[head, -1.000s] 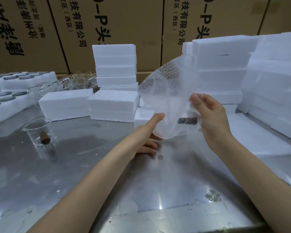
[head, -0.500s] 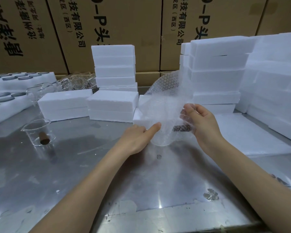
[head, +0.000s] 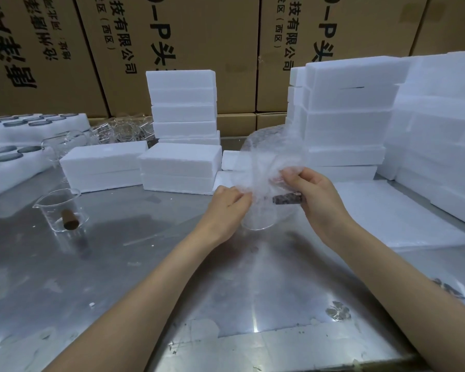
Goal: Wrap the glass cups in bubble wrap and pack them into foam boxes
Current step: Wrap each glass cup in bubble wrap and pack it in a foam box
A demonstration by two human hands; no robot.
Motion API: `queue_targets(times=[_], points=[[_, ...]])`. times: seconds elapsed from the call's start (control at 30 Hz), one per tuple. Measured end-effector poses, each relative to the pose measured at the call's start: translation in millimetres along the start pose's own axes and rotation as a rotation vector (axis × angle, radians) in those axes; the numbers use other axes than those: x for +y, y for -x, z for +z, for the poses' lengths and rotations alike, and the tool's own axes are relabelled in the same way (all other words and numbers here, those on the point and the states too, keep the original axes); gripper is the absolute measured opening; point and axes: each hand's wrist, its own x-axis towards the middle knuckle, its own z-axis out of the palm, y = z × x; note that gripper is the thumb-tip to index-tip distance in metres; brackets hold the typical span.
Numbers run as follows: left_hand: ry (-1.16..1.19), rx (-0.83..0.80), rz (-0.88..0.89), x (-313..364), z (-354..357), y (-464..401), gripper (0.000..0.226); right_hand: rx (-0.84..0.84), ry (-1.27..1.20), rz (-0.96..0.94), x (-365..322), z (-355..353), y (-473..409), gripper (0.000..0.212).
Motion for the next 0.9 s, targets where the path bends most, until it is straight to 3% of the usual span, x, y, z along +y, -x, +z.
queue_targets(times=[0.17, 0.33, 0.43, 0.5, 0.63, 0.73, 0.9], points=[[-0.017, -0.014, -0.006, 3, -3, 1, 0.021, -0.120, 0.148, -0.091, -2, 3, 2, 0.016], [0.147, -0.014, 0.019, 4, -2, 1, 0.033, -0.210, 0.497, -0.159, -3, -5, 0, 0.019], [0.087, -0.040, 0.137, 5, -6, 5, 0.038, -0.246, 0.718, -0.168, 0, -9, 0, 0.019], [0.174, 0.011, 0.153, 6, -10, 4, 0.036, -0.256, 0.830, -0.223, 0, -9, -1, 0.020], [0.335, 0.267, 0.254, 9, -15, 4, 0.034, -0.255, 1.051, -0.263, 2, -4, 0, 0.021], [0.147, 0.316, 0.383, 8, -16, 8, 0.035, -0.263, 1.153, -0.272, 3, -4, 1, 0.029], [-0.228, 0.104, 0.474, 6, -9, 14, 0.046, -0.231, 1.182, -0.314, 5, -3, -1, 0.032]])
